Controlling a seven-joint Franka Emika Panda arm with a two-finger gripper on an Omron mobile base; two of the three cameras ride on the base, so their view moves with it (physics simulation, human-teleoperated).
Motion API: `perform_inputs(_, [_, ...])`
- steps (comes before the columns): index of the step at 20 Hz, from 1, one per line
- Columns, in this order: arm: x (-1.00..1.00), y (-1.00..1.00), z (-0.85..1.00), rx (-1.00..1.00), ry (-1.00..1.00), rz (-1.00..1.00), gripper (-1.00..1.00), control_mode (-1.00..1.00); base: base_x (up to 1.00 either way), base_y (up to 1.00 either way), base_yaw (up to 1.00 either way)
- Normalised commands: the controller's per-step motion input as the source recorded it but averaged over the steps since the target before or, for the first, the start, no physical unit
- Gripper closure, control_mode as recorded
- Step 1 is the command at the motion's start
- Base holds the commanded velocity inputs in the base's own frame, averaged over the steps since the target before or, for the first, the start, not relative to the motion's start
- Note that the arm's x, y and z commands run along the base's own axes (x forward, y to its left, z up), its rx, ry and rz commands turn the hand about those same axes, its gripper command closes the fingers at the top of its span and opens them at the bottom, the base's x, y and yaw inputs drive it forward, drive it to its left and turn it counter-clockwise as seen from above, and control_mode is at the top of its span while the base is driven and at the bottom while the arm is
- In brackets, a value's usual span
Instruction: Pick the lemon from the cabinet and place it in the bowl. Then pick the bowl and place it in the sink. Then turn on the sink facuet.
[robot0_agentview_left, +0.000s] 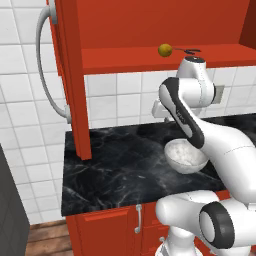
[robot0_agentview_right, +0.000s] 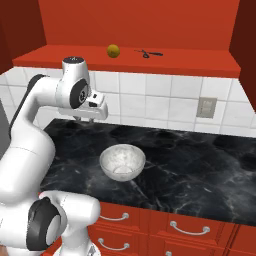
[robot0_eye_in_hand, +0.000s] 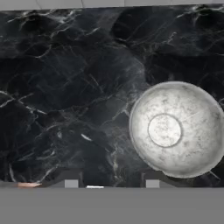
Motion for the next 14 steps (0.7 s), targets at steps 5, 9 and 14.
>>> perform_inputs(5, [0.03,0.00,0.08,-0.01,-0.05,0.00,-1.00,-1.00,0.00,0.00,0.00])
perform_inputs(9, [-0.10,-0.08,0.67,-0.04,-0.47,-0.02,-1.00,-1.00,0.00,0.00,0.00])
perform_inputs(14, [-0.08,-0.11,0.97,-0.01,-0.46,-0.01,-1.00,-1.00,0.00,0.00,0.00])
